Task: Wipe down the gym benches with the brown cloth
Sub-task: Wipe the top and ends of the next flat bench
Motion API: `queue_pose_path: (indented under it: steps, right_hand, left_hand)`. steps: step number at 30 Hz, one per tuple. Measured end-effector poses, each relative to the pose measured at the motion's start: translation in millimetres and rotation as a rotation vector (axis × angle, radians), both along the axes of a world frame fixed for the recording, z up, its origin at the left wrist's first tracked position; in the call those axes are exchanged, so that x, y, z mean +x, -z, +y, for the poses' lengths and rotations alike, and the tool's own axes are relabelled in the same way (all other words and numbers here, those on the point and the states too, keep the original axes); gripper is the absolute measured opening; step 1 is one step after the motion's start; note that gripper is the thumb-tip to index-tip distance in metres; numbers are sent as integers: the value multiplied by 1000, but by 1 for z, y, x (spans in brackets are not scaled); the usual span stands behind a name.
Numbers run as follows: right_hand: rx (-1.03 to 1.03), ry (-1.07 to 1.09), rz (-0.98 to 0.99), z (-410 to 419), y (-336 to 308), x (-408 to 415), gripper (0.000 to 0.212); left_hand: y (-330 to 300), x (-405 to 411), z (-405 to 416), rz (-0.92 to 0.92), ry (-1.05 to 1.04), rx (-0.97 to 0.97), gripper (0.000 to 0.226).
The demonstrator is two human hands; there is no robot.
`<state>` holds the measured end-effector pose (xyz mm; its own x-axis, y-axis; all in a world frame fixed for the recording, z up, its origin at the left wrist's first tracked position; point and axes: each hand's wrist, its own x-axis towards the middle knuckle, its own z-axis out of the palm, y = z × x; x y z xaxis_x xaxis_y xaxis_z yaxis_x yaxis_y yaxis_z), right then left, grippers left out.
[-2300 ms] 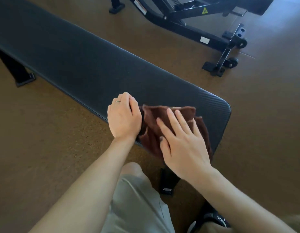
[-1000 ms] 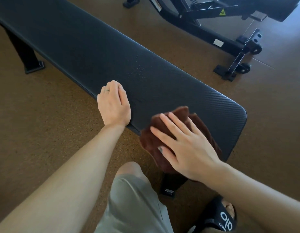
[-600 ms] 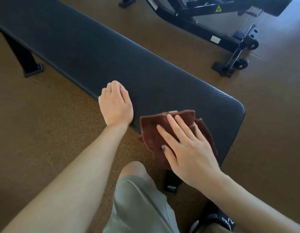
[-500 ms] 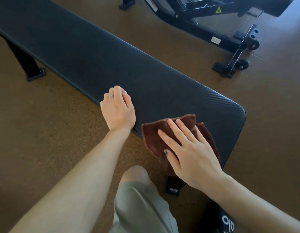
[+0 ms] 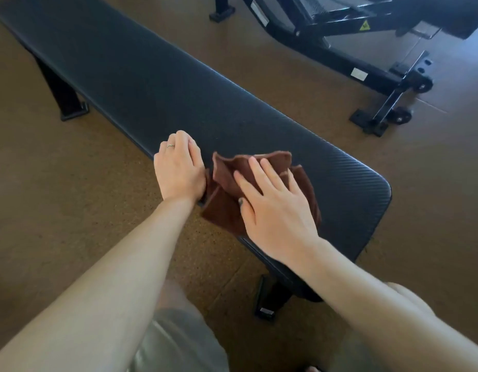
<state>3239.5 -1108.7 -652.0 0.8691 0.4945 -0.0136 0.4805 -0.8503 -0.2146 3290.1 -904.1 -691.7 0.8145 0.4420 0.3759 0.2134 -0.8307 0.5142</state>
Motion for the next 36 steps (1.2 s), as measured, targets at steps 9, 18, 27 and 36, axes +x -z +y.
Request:
queue_pose_path:
  steps: [9, 18, 27, 36]
  right_hand:
    - [8, -224, -25, 33, 6, 93, 52]
    - [-57, 62, 36, -97, -6, 55, 58]
    - [-52, -45, 16, -38, 3, 155, 55]
    - [-92, -59, 25, -78, -10, 66, 56]
  left_hand:
    - [-1, 0, -2, 1, -19, 27, 20]
    - [-8, -1, -9, 49, -54, 0, 22]
    - [-6, 2, -11, 54, -97, 16, 23]
    - [-8, -2, -13, 32, -82, -3, 22]
